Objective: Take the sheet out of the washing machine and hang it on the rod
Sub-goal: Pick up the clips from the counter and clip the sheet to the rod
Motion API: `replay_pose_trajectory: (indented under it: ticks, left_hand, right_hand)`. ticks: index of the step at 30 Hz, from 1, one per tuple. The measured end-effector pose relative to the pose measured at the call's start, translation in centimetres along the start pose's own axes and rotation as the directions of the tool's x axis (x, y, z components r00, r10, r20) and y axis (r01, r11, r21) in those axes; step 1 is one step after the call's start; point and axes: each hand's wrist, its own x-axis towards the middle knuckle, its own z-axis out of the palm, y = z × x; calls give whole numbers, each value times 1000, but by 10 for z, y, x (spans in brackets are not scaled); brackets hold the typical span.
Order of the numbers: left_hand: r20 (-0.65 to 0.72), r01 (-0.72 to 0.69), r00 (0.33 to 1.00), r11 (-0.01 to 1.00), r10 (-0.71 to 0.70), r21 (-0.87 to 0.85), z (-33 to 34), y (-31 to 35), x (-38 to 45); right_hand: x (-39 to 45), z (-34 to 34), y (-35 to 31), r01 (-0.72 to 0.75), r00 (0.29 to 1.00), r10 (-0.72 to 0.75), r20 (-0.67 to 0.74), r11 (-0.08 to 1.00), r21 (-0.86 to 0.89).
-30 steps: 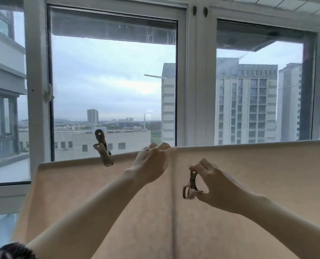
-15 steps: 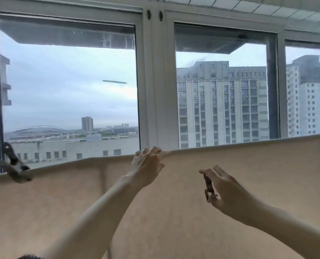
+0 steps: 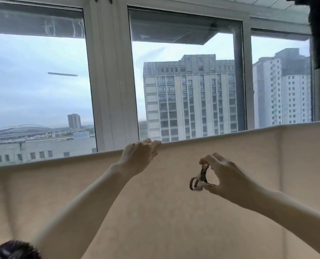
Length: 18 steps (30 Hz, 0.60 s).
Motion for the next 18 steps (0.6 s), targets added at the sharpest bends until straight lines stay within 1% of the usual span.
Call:
replay_pose_trajectory:
  ticks: [3, 7, 12, 15, 18]
  left_hand:
    - [-44, -53, 998, 998, 54, 17, 15, 27, 25]
    - [-85, -124, 989, 992, 124, 11, 37, 60, 61]
    - [-52, -201, 979, 977, 197, -68, 63, 102, 111]
    - [-45, -220, 975, 969, 216, -114, 76, 127, 138]
    - [-16, -196, 980, 968, 196, -158, 88, 148, 164]
  right_hand:
    - [3, -7, 38, -3, 1000, 3, 8, 999, 38]
    - [13, -15, 91, 33, 999, -33, 15, 999, 30]
    - [30, -33, 146, 39, 998, -42, 56, 997, 61]
    - [33, -40, 179, -16, 998, 11, 62, 996, 84]
    - [33, -46, 210, -83, 994, 72, 81, 988, 132]
